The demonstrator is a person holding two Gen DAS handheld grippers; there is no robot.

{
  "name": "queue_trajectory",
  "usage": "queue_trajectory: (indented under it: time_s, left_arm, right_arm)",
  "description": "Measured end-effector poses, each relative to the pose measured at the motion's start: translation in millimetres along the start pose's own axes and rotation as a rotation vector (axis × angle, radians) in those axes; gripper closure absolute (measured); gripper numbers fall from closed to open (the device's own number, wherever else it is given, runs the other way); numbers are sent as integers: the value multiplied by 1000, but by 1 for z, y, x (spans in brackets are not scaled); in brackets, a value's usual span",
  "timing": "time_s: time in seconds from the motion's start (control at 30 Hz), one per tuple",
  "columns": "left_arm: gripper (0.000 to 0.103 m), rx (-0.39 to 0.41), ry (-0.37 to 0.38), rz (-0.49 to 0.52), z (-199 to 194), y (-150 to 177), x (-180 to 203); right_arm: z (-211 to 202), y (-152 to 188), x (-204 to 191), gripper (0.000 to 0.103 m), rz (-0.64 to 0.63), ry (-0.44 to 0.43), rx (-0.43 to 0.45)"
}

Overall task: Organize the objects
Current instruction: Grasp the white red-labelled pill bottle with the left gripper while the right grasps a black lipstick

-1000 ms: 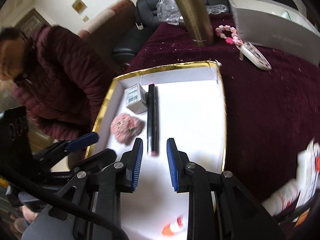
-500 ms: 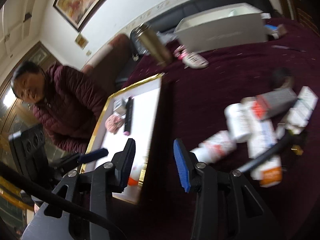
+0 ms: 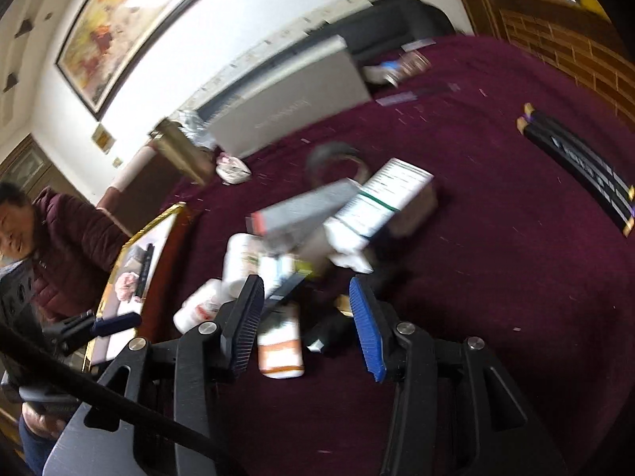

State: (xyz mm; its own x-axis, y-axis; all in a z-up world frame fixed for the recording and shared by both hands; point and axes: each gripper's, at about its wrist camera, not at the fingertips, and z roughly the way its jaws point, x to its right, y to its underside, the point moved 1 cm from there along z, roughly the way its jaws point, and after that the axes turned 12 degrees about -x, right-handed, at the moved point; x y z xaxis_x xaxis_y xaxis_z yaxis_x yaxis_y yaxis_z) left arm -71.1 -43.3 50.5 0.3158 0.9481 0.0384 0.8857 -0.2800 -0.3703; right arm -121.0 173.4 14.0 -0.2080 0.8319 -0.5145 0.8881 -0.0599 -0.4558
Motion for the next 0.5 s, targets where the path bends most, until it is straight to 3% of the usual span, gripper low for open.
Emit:
queue_trajectory:
  time_s: [0.07, 0.2, 0.33, 0.4, 0.47, 0.5]
  left_arm:
    - [43, -27, -12, -2, 11, -11, -1]
    - [43, -67, -27, -17, 35, -27, 2]
    - [44, -100, -49, -74, 58, -33, 4]
    - [53, -90, -43, -106, 64, -31, 5]
    - [70, -64, -67, -134, 65, -24, 4]
    - [72, -53, -57, -162, 63, -20, 1]
  right_arm:
    - [-9, -5, 12, 60, 42, -58, 22]
    - [-22, -8, 24, 59, 77, -58, 54]
    - [-16, -9, 33, 59, 118, -75, 20]
    - [-13, -8, 32, 59, 116, -76, 7]
    - [-10, -6, 30, 59, 101, -46, -1]
    - [-9, -6, 29, 59, 95, -28, -8]
